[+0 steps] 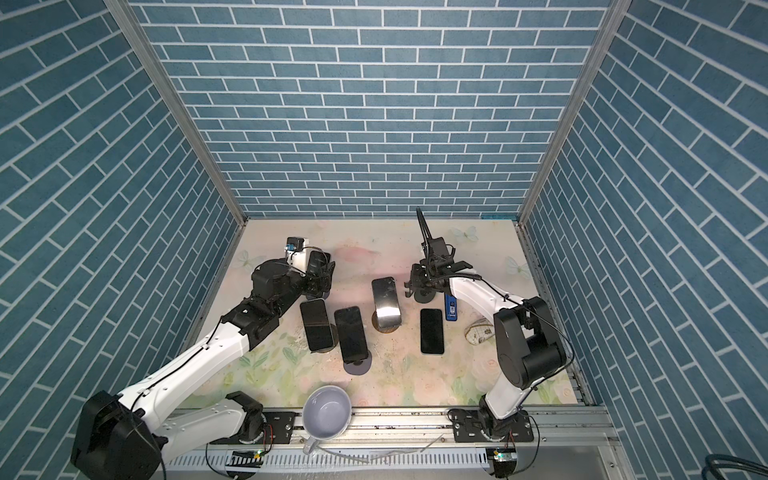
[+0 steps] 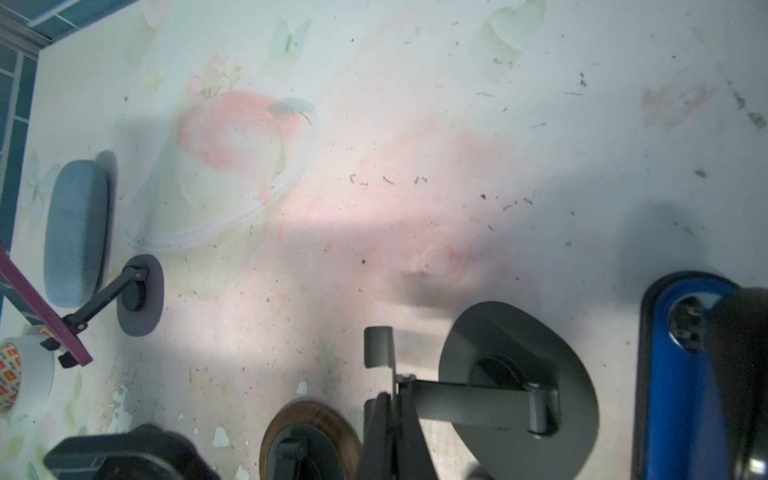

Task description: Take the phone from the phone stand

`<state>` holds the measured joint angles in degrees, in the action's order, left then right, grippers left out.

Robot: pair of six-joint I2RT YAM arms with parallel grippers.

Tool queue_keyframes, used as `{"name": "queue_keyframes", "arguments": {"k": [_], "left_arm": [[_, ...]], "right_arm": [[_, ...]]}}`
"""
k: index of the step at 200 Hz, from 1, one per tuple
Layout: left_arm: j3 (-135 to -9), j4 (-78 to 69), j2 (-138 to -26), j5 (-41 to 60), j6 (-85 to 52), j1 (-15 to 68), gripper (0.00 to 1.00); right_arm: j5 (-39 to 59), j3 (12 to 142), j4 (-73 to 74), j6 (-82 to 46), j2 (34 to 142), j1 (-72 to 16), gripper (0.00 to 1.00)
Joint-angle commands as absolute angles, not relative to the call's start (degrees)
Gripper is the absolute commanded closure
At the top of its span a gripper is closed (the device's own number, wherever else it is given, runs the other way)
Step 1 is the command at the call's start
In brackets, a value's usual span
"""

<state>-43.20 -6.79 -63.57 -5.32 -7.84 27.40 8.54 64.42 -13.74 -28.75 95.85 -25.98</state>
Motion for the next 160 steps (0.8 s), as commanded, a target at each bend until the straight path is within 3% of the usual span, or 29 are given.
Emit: {"name": "queue_keyframes", "arguments": {"k": [1,100,160], "left_arm": [[-44.47,-5.2,-63.96,-5.93,-6.78,27.9,0.0],[-45.58,-3.45,-64.33,-7.18,-5.46,28.17,0.0],[-45.2,-2.99,-63.75,-7.93,-5.36,28.5,0.0]], "right_arm": [[10.18,66.75,-12.84,-29.68,99.29,-25.33,1.0],[16.12,80.24,-6.55,-31.25,111.52,-18.26,1.0],[18.33,81.98,-4.8,-32.73,116.63,-14.17,1.0]]}}
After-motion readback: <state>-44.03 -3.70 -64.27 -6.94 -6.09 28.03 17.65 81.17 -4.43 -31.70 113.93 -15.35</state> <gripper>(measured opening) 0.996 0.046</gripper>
